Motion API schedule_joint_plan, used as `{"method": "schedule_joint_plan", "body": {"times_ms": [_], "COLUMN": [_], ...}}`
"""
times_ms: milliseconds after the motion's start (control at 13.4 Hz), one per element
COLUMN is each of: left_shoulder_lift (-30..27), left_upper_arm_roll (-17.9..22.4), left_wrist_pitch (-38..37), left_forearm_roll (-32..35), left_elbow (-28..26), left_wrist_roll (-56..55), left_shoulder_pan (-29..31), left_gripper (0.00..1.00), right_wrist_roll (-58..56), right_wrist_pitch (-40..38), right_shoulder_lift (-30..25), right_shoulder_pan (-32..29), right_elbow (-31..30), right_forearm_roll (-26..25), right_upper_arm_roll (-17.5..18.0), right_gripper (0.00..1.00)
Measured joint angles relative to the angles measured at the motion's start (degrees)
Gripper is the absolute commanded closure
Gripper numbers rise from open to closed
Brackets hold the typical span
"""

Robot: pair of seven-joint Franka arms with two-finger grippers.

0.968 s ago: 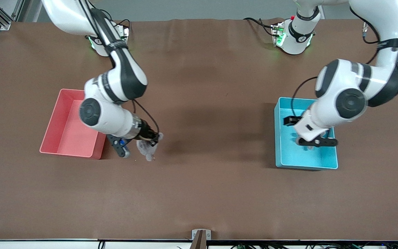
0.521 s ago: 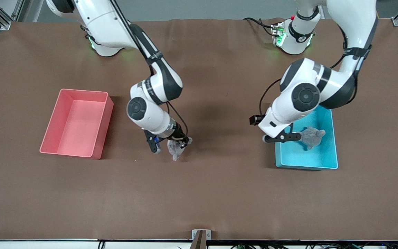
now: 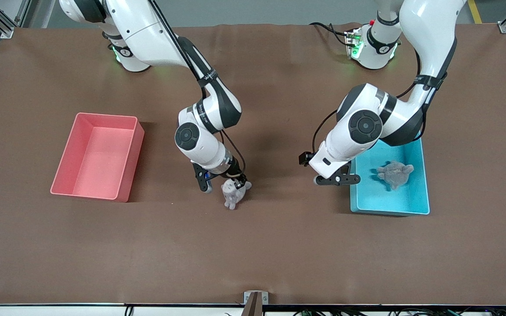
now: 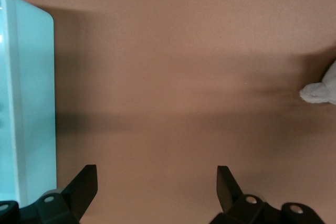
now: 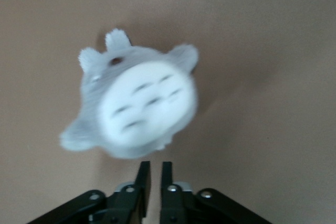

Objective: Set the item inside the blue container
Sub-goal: 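Set the second plush on mid-table and open the right gripper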

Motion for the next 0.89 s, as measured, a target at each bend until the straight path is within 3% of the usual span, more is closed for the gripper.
{"method": "schedule_joint_plan", "body": {"times_ms": [447,596,894], "left_shoulder_lift": [1.5,2.8,7.8], "left_upper_arm_roll": [-0.1,-0.1,-0.1], "left_wrist_pitch": [3.9,4.8,5.3], "left_forearm_roll": [-0.1,-0.5,-0.5], "left_elbow": [0.5,2.5,8.6], "left_wrist_roll": [0.0,-0.3,-3.9], "left_shoulder_pan": [-0.3,-1.6,-3.5], "left_gripper": [0.00,0.00,0.01], "right_wrist_roll": [0.0,-0.8,-10.3], "right_wrist_pitch": [-0.1,-4.1,-18.4], "right_shoulder_lift": [0.4,0.2,-4.4], "right_shoulder_pan": [1.2,0.6,-4.6], "right_elbow": [2.7,5.1,7.8], "right_forearm_roll": [0.0,-0.8,-8.2], "right_upper_arm_roll": [-0.5,-1.8,-2.9], "right_gripper": [0.00,0.00,0.00]}}
